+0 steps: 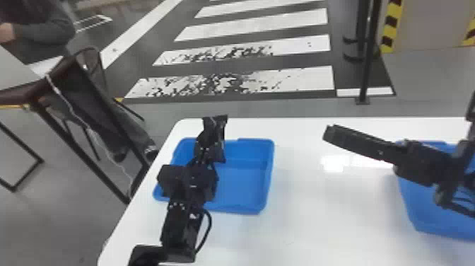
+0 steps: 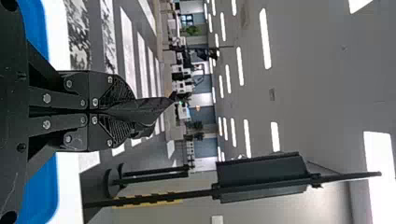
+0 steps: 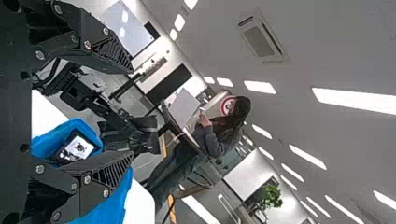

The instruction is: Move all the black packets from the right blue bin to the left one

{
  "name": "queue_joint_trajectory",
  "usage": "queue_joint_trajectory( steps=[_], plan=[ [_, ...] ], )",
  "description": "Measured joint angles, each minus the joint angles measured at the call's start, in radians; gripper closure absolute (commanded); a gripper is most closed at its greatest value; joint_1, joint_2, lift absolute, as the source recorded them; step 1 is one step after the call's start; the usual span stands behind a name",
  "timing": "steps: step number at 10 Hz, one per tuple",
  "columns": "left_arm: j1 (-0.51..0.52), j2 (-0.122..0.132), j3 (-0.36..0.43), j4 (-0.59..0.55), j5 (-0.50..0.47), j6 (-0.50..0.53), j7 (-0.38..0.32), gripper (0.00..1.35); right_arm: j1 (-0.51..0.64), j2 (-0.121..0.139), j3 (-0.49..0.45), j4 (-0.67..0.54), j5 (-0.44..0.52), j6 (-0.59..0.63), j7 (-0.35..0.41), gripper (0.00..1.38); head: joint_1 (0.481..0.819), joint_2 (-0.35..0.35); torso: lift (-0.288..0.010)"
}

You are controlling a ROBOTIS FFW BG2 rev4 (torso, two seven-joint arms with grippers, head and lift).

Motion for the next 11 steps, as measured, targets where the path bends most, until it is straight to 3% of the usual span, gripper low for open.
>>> queue_joint_trajectory(
  steps=[1,2,5,6,7,9,11],
  plan=[
    [0.003,-0.001,0.002,0.022,0.000,0.004,0.001,0.33,0.008,0.000,-0.014,-0.019,0.023,0.008,-0.005,0.42,0.695,0.314,-0.140],
    [0.013,-0.002,0.003,0.028,0.038,-0.004,-0.015,0.06,0.011,0.000,-0.027,-0.029,0.047,0.014,-0.007,0.35,0.695,0.309,-0.140],
    [0.072,-0.001,-0.040,-0.002,0.214,-0.215,-0.060,0.07,0.037,0.000,-0.102,-0.072,0.136,0.028,-0.025,0.22,0.695,0.267,-0.140],
    [0.128,0.001,-0.054,-0.087,0.243,-0.266,-0.062,0.08,0.055,0.002,-0.136,-0.105,0.179,0.036,-0.057,0.19,0.693,0.249,-0.140],
    [0.202,0.001,-0.067,-0.218,0.251,-0.276,-0.053,0.08,0.101,0.012,-0.197,-0.172,0.255,0.040,-0.137,0.16,0.681,0.215,-0.140],
    [0.340,-0.007,-0.132,-0.488,0.250,-0.205,-0.025,0.08,0.221,0.062,-0.385,-0.334,0.499,0.066,-0.283,0.14,0.662,0.085,-0.140],
    [0.405,0.015,-0.184,-0.627,0.254,-0.091,-0.026,0.08,0.298,0.093,-0.498,-0.419,0.698,0.103,-0.395,0.14,0.659,-0.102,-0.140]
  ],
)
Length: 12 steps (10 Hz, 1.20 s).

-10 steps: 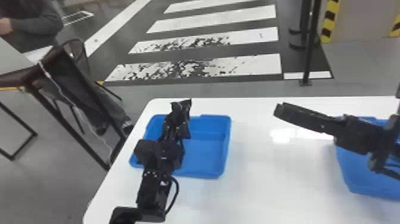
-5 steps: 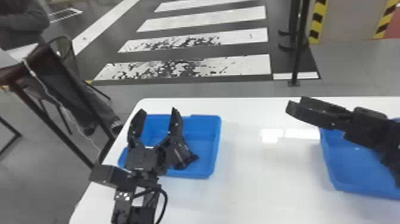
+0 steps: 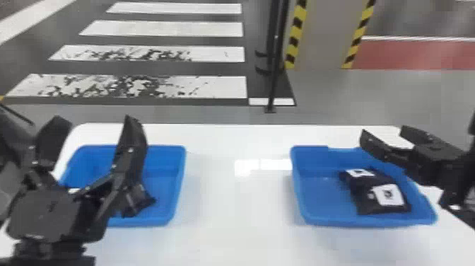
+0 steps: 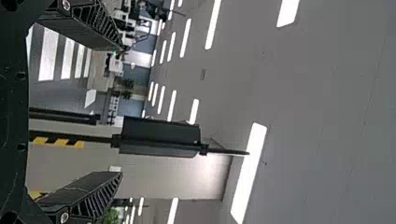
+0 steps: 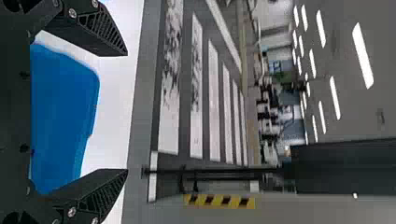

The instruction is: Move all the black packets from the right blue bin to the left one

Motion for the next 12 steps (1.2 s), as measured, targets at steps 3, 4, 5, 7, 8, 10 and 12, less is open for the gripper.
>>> queue_joint_trajectory(
  steps=[3,4,5,7,8,10,12],
  plan=[
    [0.024,-0.006,0.014,-0.018,0.030,0.048,0.000,0.08,0.051,0.034,-0.079,0.050,0.127,-0.012,-0.090,0.14,0.695,-0.220,-0.140],
    [0.024,-0.005,0.011,-0.018,0.032,0.053,-0.001,0.09,0.021,0.032,-0.075,0.119,0.147,-0.005,-0.089,0.14,0.695,-0.247,-0.140],
    [0.023,-0.003,0.007,-0.018,0.032,0.058,-0.002,0.10,-0.023,0.029,-0.059,0.191,0.169,0.007,-0.086,0.14,0.695,-0.252,-0.140],
    [0.021,0.002,-0.001,-0.018,0.032,0.073,-0.007,0.10,-0.121,0.013,0.003,0.383,0.156,-0.040,-0.052,0.15,0.695,-0.234,-0.140],
    [0.021,0.002,-0.002,-0.018,0.031,0.074,-0.008,0.10,-0.142,0.007,0.036,0.428,0.145,-0.052,-0.050,0.15,0.695,-0.215,-0.140],
    [0.022,0.001,0.001,-0.018,0.029,0.071,-0.008,0.10,-0.172,0.002,0.090,0.479,0.132,-0.048,-0.051,0.15,0.695,-0.189,-0.140],
    [0.021,0.001,0.003,-0.018,0.030,0.070,-0.010,0.10,-0.195,-0.002,0.123,0.503,0.146,-0.012,-0.061,0.16,0.695,-0.173,-0.140]
  ],
)
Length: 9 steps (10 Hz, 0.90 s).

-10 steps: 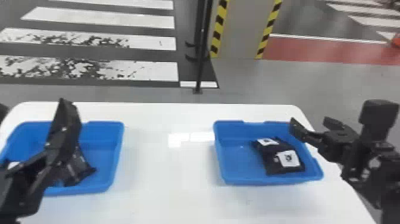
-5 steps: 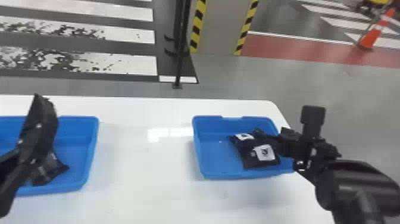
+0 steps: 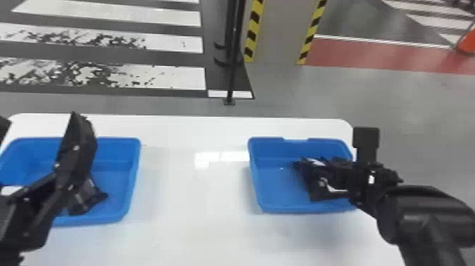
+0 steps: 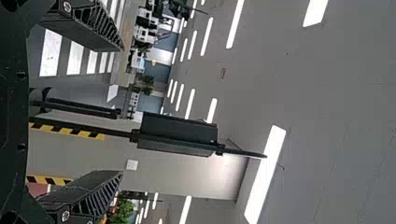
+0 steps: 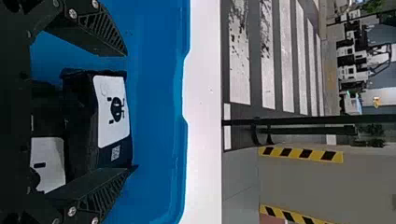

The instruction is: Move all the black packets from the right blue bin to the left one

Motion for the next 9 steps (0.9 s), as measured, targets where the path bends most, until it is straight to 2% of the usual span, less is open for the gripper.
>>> queue_joint_trajectory(
  steps=[2,3,4,5,6,9],
  plan=[
    [0.000,0.000,0.001,0.000,0.001,0.002,-0.002,0.10,-0.031,-0.010,0.024,0.029,0.029,0.048,-0.003,0.16,0.695,-0.175,-0.140],
    [0.000,0.000,0.003,0.000,0.002,0.002,-0.002,0.10,-0.039,-0.012,0.030,0.026,0.059,0.074,-0.010,0.23,0.695,-0.179,-0.140],
    [0.002,-0.001,0.005,0.000,0.002,0.002,-0.002,0.10,-0.049,-0.013,0.033,0.047,0.066,0.079,-0.010,0.51,0.695,-0.184,-0.140],
    [0.002,-0.001,0.005,0.000,0.002,0.002,-0.002,0.10,-0.060,-0.016,0.040,0.075,0.060,0.077,-0.010,0.89,0.695,-0.184,-0.140],
    [0.002,-0.001,0.005,0.000,0.002,0.001,-0.002,0.10,-0.067,-0.019,0.049,0.091,0.046,0.086,-0.010,1.07,0.695,-0.182,-0.140],
    [0.002,-0.002,0.006,0.010,0.002,-0.005,-0.002,0.11,-0.071,-0.020,0.058,0.124,-0.040,0.076,-0.023,1.17,0.695,-0.158,-0.140]
  ],
)
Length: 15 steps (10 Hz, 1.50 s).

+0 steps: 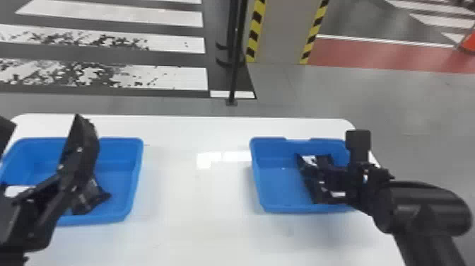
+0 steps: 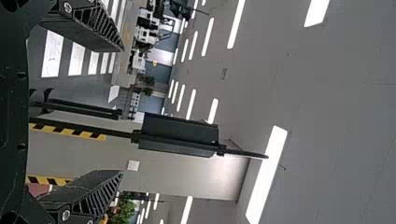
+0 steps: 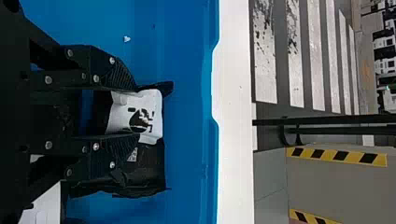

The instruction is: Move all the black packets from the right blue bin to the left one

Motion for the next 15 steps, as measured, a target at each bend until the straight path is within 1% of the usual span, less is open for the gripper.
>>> queue_joint_trajectory(
  steps=[2,3,4,5,6,8,9,10,11,12,13,14,15],
  plan=[
    [0.000,-0.001,0.001,0.007,0.003,-0.007,0.000,0.11,0.007,0.000,0.000,0.032,-0.043,-0.048,-0.001,1.18,0.695,-0.152,-0.140],
    [0.000,-0.001,0.001,0.009,0.004,-0.020,0.000,0.11,0.031,0.002,-0.001,0.010,-0.071,-0.079,0.000,1.18,0.695,-0.143,-0.140],
    [0.000,-0.002,0.002,0.012,0.002,-0.042,0.000,0.11,0.068,0.008,-0.015,-0.061,-0.102,-0.091,0.001,1.18,0.695,-0.127,-0.140],
    [0.000,-0.003,0.003,0.018,-0.001,-0.075,0.000,0.10,0.094,0.011,-0.032,-0.141,-0.134,-0.088,0.025,1.18,0.695,-0.119,-0.140],
    [-0.002,-0.004,0.002,0.029,-0.003,-0.106,0.000,0.10,0.101,0.010,-0.041,-0.192,-0.183,-0.080,0.061,1.18,0.695,-0.094,-0.140],
    [-0.004,-0.005,0.002,0.038,0.002,-0.138,0.000,0.10,0.108,0.006,-0.045,-0.278,-0.357,-0.087,0.134,1.18,0.695,-0.024,-0.140],
    [-0.006,-0.005,-0.001,0.039,0.010,-0.141,0.000,0.11,0.108,0.005,-0.029,-0.304,-0.463,-0.105,0.185,1.18,0.686,0.028,-0.140],
    [-0.011,-0.004,-0.010,0.039,0.032,-0.130,0.000,0.11,0.097,-0.002,0.011,-0.304,-0.579,-0.140,0.253,1.17,0.674,0.057,-0.140],
    [-0.019,-0.001,-0.027,0.039,0.063,-0.106,0.001,0.11,0.077,-0.015,0.075,-0.284,-0.671,-0.202,0.316,1.18,0.654,0.105,-0.140],
    [-0.030,0.005,-0.047,0.039,0.093,-0.073,0.001,0.11,0.067,-0.024,0.149,-0.286,-0.725,-0.272,0.343,1.17,0.638,0.141,-0.140],
    [-0.042,0.014,-0.072,0.038,0.125,-0.022,-0.007,0.11,0.065,-0.030,0.231,-0.294,-0.779,-0.339,0.356,1.17,0.635,0.167,-0.140],
    [-0.055,0.021,-0.086,0.030,0.155,0.049,-0.027,0.11,0.064,-0.036,0.308,-0.308,-0.814,-0.389,0.357,1.17,0.638,0.179,-0.140],
    [-0.064,0.023,-0.091,0.023,0.172,0.101,-0.035,0.11,0.064,-0.042,0.372,-0.326,-0.819,-0.428,0.357,1.17,0.643,0.201,-0.140]
  ],
)
